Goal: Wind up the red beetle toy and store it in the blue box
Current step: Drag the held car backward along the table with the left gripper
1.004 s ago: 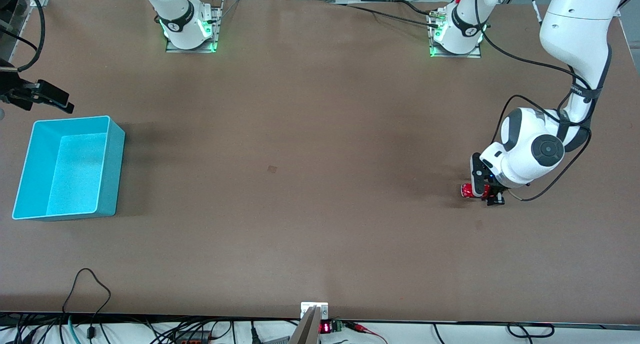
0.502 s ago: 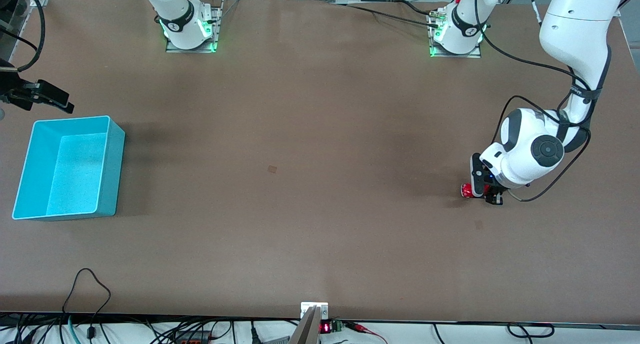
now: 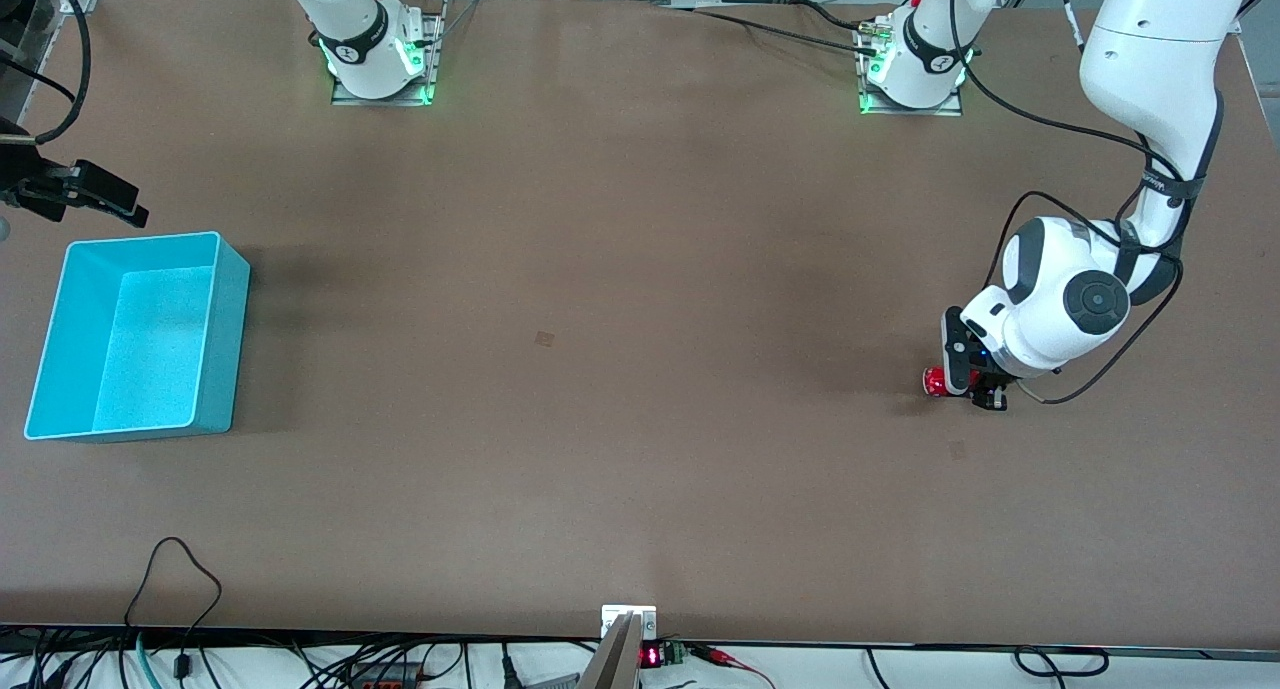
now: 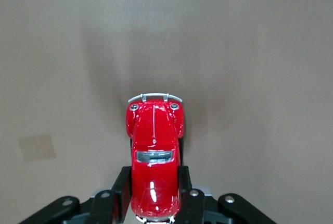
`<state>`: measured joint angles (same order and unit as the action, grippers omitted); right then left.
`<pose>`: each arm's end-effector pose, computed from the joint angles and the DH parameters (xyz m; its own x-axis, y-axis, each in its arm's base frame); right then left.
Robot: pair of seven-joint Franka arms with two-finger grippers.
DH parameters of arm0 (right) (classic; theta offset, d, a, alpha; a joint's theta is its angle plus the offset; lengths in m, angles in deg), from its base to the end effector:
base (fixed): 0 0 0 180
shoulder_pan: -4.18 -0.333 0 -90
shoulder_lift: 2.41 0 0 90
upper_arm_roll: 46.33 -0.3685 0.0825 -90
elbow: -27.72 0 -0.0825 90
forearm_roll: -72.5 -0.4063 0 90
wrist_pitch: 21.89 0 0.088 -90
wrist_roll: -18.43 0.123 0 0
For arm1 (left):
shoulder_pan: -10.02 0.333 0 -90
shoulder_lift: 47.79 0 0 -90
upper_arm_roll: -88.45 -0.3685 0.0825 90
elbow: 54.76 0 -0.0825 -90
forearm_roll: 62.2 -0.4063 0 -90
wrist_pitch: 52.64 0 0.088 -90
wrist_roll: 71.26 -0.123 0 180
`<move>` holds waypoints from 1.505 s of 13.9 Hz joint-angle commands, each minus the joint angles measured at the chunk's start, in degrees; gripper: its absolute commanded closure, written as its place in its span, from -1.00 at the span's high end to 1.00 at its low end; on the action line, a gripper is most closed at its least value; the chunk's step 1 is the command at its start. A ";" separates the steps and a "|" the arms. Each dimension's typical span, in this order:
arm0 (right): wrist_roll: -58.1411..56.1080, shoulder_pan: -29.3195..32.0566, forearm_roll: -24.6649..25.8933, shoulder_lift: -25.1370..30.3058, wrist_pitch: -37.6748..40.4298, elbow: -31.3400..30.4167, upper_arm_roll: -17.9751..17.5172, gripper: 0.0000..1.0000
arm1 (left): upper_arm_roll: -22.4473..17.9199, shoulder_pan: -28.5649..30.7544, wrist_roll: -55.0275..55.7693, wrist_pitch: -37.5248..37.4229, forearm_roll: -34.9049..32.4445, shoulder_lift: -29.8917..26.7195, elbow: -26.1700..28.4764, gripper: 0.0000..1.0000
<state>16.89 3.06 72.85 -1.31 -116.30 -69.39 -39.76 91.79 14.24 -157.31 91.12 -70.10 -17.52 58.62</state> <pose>0.5700 -0.0557 0.6170 0.9973 -0.0676 -0.0281 -0.0675 -0.9977 0.0031 0.6525 0.0118 0.2090 -0.0187 -0.9985 -0.0522 -0.9998 0.0190 -0.0050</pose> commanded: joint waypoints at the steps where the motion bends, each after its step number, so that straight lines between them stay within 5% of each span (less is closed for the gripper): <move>1: -0.48 -0.01 0.62 0.40 -0.61 -0.63 -0.24 1.00 | 0.09 2.54 -1.23 -0.23 -0.71 1.19 -0.62 -0.54; 8: -0.39 -0.28 0.62 0.40 -0.61 -0.63 -0.24 1.00 | 0.18 10.63 -7.38 -0.14 -0.80 2.25 -0.71 -0.54; 21: -0.39 -0.28 0.62 0.40 -0.43 -0.63 -0.24 1.00 | 0.18 12.83 -11.16 -0.05 -0.71 2.95 -1.58 -0.52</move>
<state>16.89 2.78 72.85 -1.38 -116.31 -69.41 -39.81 91.60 25.82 -166.11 91.44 -70.10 -17.01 57.90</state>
